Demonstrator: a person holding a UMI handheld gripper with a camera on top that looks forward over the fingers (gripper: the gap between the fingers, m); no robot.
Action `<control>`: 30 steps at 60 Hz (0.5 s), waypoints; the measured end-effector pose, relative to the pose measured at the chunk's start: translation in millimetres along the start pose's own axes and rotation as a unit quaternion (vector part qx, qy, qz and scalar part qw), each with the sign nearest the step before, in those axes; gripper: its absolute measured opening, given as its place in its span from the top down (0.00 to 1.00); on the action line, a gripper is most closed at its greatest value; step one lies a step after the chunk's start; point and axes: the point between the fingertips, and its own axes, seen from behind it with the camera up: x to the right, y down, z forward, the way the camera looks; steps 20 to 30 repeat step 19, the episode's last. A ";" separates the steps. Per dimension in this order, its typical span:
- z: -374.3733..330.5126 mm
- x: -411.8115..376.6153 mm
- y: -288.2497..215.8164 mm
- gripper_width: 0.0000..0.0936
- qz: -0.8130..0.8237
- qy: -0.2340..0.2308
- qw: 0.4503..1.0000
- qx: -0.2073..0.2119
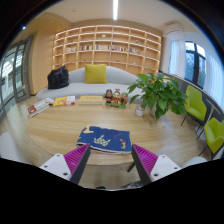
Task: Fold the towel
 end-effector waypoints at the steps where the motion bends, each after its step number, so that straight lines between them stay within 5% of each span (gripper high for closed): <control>1: -3.2 -1.4 0.3 0.09 0.000 -0.002 1.000 0.001; 30: -31.1 -5.7 8.7 0.09 0.005 -0.012 1.000 0.005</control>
